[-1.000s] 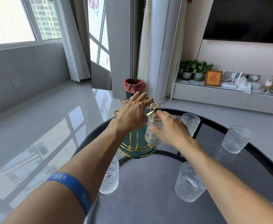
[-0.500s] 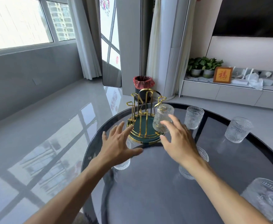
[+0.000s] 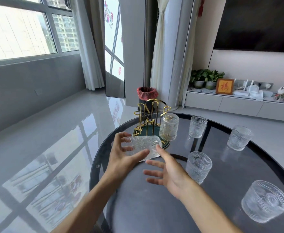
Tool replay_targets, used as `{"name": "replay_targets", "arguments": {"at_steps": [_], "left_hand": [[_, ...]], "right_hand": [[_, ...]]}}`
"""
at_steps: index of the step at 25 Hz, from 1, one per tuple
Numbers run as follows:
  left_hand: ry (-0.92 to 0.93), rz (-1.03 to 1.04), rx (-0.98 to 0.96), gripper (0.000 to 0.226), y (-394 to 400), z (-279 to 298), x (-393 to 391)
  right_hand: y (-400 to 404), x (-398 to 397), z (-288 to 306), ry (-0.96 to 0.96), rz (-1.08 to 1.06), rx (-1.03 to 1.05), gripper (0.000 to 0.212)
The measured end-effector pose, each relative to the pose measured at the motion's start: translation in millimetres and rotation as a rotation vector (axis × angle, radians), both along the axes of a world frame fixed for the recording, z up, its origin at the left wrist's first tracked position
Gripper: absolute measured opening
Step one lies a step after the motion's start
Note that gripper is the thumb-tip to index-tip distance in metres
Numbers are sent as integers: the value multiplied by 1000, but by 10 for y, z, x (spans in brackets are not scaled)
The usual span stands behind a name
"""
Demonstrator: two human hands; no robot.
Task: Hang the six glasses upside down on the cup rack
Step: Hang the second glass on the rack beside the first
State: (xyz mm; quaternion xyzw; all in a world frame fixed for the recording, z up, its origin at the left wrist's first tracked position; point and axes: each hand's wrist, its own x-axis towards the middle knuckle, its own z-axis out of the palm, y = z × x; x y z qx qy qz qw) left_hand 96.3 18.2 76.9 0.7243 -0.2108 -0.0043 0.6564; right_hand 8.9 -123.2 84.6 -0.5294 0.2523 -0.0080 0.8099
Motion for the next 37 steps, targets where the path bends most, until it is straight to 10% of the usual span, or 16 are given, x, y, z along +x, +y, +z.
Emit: {"name": "replay_targets", "arguments": {"at_steps": [4, 9, 16, 37], "left_hand": [[-150, -82, -12, 62, -166, 157, -109], [-157, -57, 26, 40, -148, -77, 74], [-189, 249, 287, 71, -199, -483, 294], [-224, 119, 460, 64, -270, -611, 123]], "right_hand": [[35, 133, 214, -200, -160, 138, 57], [-206, 425, 509, -363, -435, -595, 49], [-374, 1072, 428, -343, -390, -1338, 59], [-356, 332, -239, -306, -287, -1415, 61]]}}
